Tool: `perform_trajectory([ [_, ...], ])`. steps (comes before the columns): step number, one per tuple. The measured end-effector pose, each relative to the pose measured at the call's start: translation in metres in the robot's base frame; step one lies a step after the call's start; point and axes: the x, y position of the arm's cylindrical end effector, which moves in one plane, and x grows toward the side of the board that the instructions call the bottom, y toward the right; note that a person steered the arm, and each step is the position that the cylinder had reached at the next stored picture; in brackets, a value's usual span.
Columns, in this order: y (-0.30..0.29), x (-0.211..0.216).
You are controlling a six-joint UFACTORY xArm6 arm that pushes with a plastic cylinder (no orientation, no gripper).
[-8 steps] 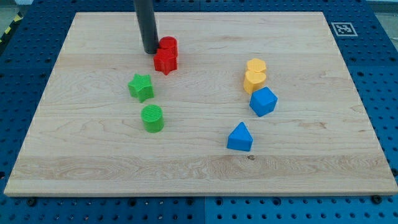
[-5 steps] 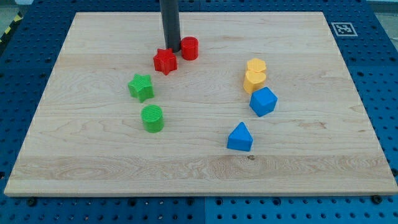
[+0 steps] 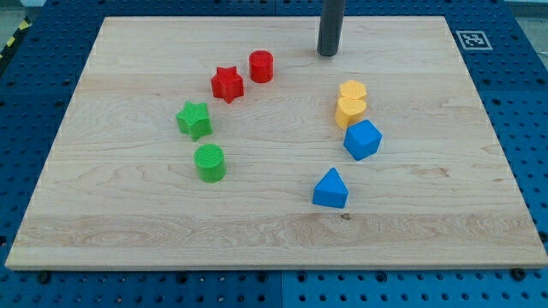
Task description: Form a diagonal line with yellow heart and blue blocks
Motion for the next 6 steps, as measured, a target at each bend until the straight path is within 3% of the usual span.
perform_trajectory([
  [6, -0.029, 0.094],
])
